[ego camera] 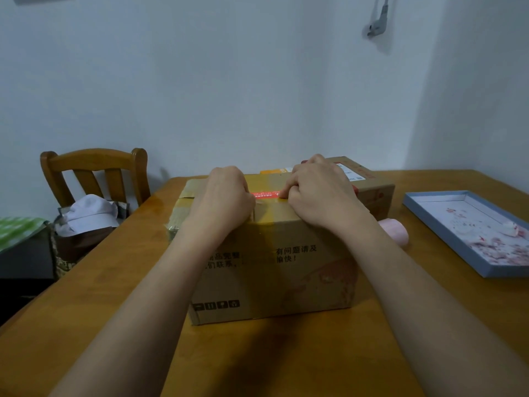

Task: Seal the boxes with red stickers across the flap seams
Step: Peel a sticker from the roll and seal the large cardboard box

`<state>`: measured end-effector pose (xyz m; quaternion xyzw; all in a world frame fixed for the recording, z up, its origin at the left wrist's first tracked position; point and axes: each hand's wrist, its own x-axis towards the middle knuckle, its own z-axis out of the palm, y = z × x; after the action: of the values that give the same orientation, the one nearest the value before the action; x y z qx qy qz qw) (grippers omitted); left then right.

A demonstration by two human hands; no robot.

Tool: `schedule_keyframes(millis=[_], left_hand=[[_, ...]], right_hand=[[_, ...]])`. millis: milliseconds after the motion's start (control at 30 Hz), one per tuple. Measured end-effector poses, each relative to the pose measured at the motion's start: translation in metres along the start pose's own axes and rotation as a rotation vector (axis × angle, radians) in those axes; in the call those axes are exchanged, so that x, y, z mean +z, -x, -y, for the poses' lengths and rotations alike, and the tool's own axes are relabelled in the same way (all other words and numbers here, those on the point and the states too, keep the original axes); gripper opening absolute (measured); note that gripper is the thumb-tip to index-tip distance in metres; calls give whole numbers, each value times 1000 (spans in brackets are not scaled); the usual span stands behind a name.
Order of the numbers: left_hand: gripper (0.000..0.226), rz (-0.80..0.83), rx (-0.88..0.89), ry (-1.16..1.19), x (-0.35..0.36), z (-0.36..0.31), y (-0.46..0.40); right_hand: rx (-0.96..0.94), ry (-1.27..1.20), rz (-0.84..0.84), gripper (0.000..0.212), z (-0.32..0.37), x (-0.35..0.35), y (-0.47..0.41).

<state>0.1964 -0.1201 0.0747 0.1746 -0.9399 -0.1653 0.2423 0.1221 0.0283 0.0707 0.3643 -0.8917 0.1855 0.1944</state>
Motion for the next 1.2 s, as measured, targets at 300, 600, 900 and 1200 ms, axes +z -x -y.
schedule_keyframes(millis=[300,600,900,1200], left_hand=[[20,-41,-35,18,0,3,-3],[27,-172,-66,228,-13,7,8],[46,-30,-28,152,-11,3,10],[44,-45,-60,71,-5,4,5]], right_hand=[[175,-117,-25,35,3,-6,6],[277,-397,-76,32,-3,-11,4],[182,-329,35,50,-8,0,0],[162,-258,48,51,-10,4,-4]])
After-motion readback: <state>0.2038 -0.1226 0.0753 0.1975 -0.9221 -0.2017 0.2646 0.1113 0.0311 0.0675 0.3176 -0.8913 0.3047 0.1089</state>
